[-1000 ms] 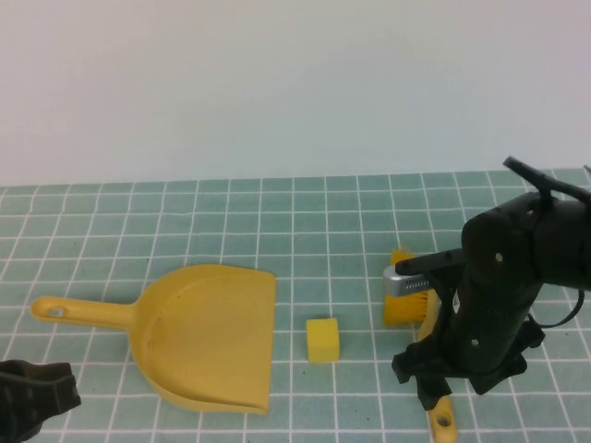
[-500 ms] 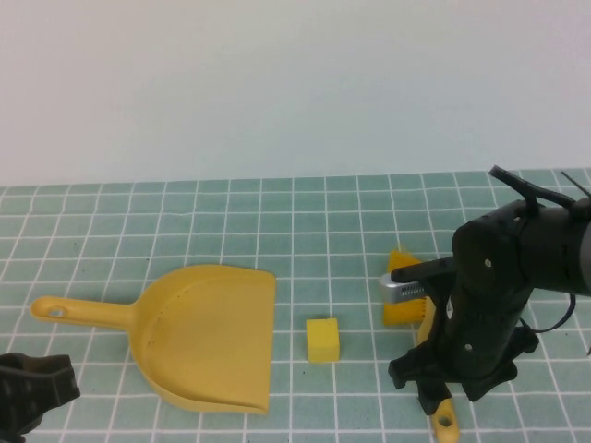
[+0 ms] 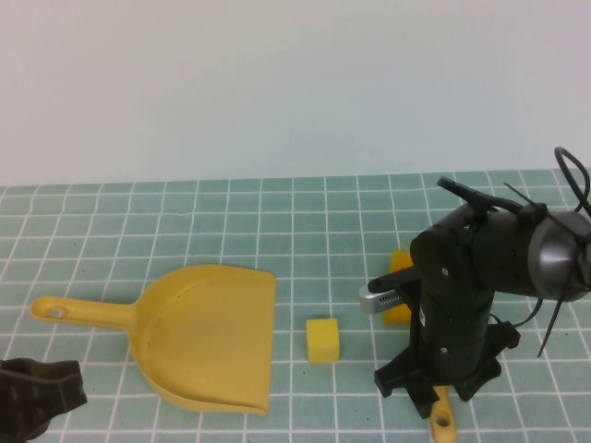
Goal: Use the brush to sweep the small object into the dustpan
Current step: Pick up the broom from the table, then hand over the broom
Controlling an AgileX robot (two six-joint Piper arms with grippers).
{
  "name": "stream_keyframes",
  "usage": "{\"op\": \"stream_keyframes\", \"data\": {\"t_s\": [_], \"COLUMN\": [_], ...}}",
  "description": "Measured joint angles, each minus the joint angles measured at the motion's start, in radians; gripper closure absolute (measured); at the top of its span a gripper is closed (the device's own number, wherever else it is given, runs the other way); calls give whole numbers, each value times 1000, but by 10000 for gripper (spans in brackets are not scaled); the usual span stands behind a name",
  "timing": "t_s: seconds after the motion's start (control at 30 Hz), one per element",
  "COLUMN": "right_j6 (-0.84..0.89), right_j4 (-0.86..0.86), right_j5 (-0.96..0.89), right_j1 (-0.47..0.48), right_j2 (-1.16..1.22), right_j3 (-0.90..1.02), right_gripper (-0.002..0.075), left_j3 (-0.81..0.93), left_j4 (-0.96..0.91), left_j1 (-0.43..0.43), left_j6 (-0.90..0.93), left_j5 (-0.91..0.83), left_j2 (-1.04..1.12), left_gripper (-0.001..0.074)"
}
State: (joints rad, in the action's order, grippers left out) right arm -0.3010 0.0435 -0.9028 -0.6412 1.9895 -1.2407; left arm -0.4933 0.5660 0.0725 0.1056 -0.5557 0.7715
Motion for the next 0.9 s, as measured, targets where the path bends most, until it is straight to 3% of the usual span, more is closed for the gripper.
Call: {"op": "stream_keyframes", "data": {"t_s": [0.13, 0.33, 0.6, 0.77, 0.9], "right_j6": [-6, -10, -10, -4, 37], "right_j4": [1, 1, 2, 15, 4], "right_j5": [-4, -4, -51, -114, -149], "right_j1": [-1, -2, -2, -2, -16], "right_j2": [6, 6, 11, -25, -127], "right_j3": [-4, -4, -40, -131, -222], "right_gripper": [354, 516, 536, 536, 536], "left_j3": [0, 0, 0, 0, 0], "left_j4": [2, 49, 196, 569, 1015], "left_j1": [0, 0, 0, 0, 0], "left_j6": [2, 3, 20, 236, 544], "left_j5": [-3, -3, 16, 4, -102], "left_j2": [0, 0, 0, 0, 0], "left_gripper": [735, 735, 735, 729, 619]}}
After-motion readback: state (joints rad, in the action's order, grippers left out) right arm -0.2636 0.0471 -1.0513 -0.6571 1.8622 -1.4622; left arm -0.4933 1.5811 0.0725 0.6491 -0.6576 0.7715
